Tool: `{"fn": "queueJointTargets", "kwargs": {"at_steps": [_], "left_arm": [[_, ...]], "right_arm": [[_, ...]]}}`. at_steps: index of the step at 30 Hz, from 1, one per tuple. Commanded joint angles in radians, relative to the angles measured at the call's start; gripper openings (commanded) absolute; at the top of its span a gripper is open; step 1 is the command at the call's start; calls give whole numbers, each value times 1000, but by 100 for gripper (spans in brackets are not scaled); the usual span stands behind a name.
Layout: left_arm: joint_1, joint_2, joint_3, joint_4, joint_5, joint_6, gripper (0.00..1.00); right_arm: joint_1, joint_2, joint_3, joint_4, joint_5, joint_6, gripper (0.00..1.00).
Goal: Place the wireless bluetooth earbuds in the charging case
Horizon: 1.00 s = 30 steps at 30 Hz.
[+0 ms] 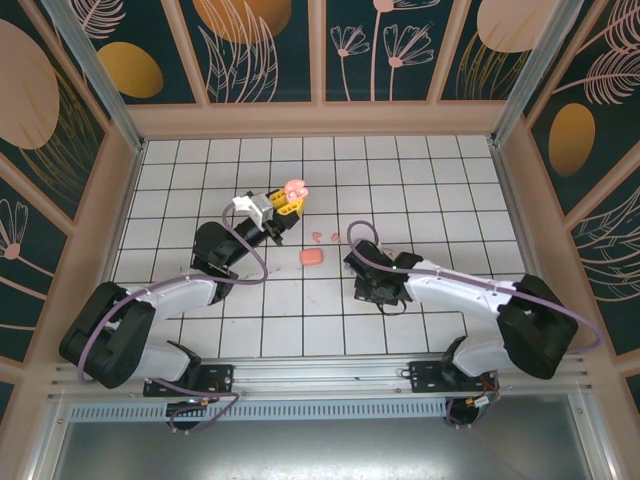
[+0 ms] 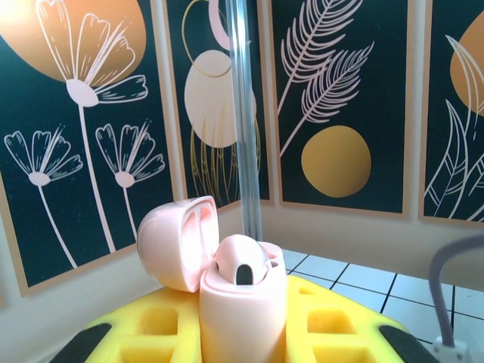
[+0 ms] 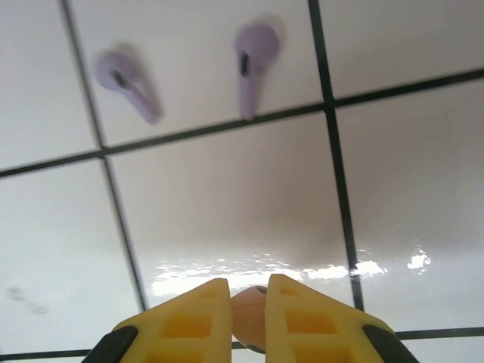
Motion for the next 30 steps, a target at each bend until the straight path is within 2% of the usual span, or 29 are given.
{"fn": "queueJointTargets", "kwargs": {"at_steps": [1, 14, 23, 30], "left_arm": [[-5, -24, 42, -15, 13, 29, 0], [-5, -22, 89, -79, 4, 63, 0], [-4, 3, 106, -75, 31, 83, 0], [-5, 39, 140, -63, 59, 94, 0]], "right_arm": [[-20, -70, 53, 69, 37, -20, 14], [-120, -152, 250, 238, -15, -161, 13], [-187, -127, 432, 360, -98, -264, 13], [-206, -69, 547, 443, -176, -286, 13]]}}
